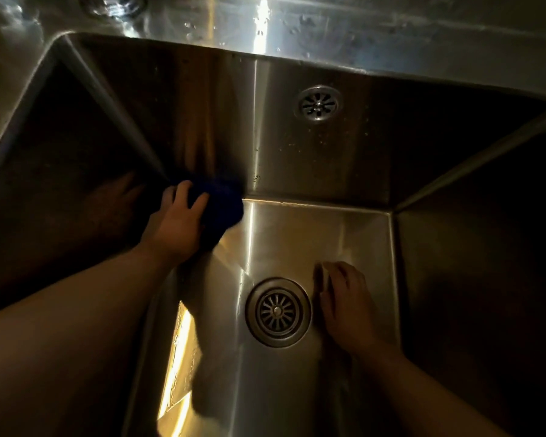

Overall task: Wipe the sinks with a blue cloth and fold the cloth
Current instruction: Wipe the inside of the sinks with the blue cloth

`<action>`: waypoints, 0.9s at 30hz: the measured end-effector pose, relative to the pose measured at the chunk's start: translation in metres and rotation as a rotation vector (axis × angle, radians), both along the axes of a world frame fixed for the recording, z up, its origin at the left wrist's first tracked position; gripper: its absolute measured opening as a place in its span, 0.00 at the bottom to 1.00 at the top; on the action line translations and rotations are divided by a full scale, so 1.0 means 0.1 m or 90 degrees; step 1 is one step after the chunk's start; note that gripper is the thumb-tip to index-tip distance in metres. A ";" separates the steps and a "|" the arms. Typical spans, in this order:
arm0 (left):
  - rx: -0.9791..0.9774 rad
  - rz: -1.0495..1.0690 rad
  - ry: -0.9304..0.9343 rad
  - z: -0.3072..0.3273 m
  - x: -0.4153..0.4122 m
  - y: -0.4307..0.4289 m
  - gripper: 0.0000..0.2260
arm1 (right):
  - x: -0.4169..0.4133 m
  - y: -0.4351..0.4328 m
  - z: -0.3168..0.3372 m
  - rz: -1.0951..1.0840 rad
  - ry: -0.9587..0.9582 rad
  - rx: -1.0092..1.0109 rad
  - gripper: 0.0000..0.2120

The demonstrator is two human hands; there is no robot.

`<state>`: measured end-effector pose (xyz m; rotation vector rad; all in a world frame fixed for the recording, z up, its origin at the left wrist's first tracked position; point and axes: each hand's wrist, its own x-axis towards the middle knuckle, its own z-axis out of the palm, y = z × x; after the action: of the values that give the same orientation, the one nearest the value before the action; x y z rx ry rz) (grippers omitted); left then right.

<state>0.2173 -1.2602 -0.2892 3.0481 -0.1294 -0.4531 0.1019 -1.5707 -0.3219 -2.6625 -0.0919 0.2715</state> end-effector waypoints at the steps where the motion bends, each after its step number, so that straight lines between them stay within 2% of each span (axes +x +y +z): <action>1: 0.004 -0.003 0.009 -0.01 0.02 0.03 0.28 | 0.01 -0.01 0.00 -0.002 -0.001 0.006 0.24; 5: 0.029 -0.030 0.129 0.02 -0.06 0.06 0.32 | 0.04 -0.03 0.03 -0.005 0.013 0.019 0.23; 9: 0.043 -0.101 0.311 0.03 -0.72 0.04 0.35 | 0.00 0.04 0.08 -0.015 0.023 0.016 0.22; 13: 0.067 -0.198 0.462 -0.02 -1.62 0.05 0.34 | -0.07 0.14 0.12 -0.028 0.059 -0.017 0.23; 16: 0.094 -0.243 0.564 -0.08 -2.11 -0.02 0.27 | -0.10 0.19 0.15 -0.013 0.073 -0.041 0.24; 22: 0.121 -0.283 0.583 -0.03 -2.13 -0.12 0.23 | -0.09 0.17 0.18 0.013 0.098 -0.069 0.25; 27: 0.125 -0.260 0.599 0.02 -2.12 -0.18 0.34 | -0.11 0.22 0.21 0.025 0.109 -0.055 0.19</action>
<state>0.0056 -1.2780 -0.2868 2.5952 -0.6692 -1.9204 0.0913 -1.5491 -0.3011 -2.7123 -0.0793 0.5252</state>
